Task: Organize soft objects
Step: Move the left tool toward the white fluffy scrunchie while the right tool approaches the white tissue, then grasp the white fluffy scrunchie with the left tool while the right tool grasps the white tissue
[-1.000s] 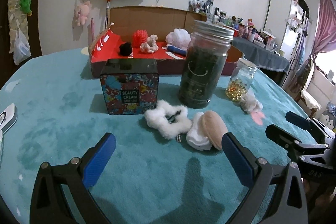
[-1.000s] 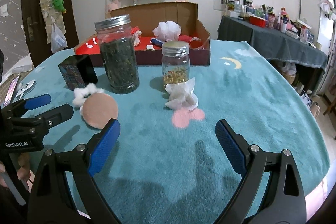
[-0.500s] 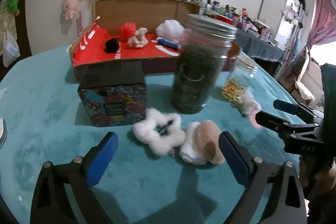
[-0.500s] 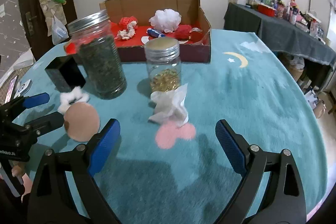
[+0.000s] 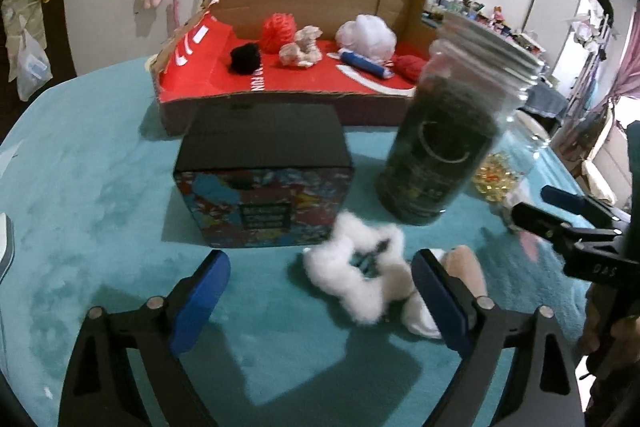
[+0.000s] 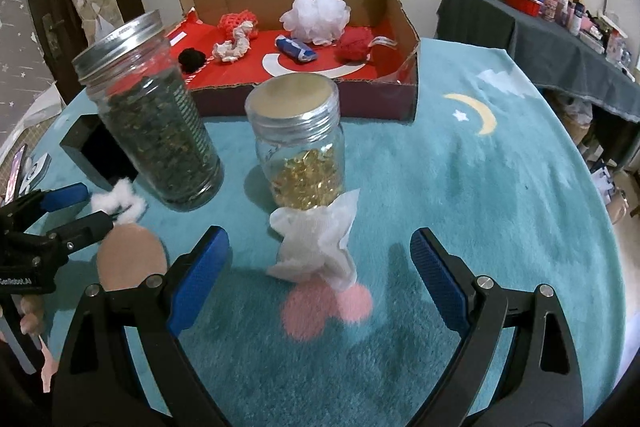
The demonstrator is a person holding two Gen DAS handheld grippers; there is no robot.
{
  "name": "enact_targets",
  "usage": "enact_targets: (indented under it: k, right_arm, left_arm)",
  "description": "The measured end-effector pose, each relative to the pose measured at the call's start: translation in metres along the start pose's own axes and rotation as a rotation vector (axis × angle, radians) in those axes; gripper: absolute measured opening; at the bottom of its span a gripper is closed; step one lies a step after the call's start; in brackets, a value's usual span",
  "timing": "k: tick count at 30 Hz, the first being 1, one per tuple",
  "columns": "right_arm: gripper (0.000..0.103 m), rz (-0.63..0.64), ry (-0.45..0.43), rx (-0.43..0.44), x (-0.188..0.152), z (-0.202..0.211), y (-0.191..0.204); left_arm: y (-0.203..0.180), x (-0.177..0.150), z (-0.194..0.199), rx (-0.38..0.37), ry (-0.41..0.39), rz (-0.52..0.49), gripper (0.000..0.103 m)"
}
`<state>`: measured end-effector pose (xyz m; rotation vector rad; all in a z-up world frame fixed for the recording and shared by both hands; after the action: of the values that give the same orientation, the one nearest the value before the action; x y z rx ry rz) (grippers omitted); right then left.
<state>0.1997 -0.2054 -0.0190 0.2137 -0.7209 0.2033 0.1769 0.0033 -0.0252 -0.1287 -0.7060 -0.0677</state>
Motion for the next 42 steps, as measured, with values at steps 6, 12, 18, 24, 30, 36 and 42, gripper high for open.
enact_targets:
  k: [6,12,18,24,30,36,42]
  right_arm:
    - [0.093,-0.011,0.025,0.012,-0.001,-0.008,-0.006]
    - [0.093,-0.016,0.034,0.035,-0.001,-0.011,-0.006]
    - [0.093,-0.021,0.044,0.044,-0.002,-0.014,-0.005]
    - [0.093,-0.013,0.039,0.041,-0.002,-0.013,-0.003]
    - [0.052,0.017,0.040,0.068,-0.007,-0.012,0.005]
    - [0.028,0.004,0.015,0.132,-0.008,0.000,0.012]
    - [0.028,0.035,-0.026,0.153,-0.007,0.018,0.031]
  left_arm:
    - [-0.001,0.001,-0.008,0.003,0.014,-0.012,0.092]
    - [-0.009,0.002,-0.012,0.005,0.028,-0.033,0.092]
    - [-0.011,-0.002,-0.012,0.014,0.026,-0.059,0.092]
    - [-0.010,-0.004,-0.011,0.034,0.024,-0.077,0.090]
    - [-0.023,-0.008,-0.003,-0.029,0.013,-0.104,0.048]
    - [-0.026,-0.008,0.008,-0.061,-0.003,-0.104,0.022]
    - [-0.022,-0.008,0.013,-0.117,0.008,-0.076,0.020]
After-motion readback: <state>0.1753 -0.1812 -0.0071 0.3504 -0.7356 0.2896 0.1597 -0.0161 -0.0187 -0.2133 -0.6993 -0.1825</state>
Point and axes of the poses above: each gripper's, at about its wrist camera, not at the fingertips, and z roughly against the way its jaws point, y to its left, x to its top, the point moved 8 cm from there along -z, roughly the way its jaws point, and after that the axes turned 3 degrees about x, right-handed, at the moved point
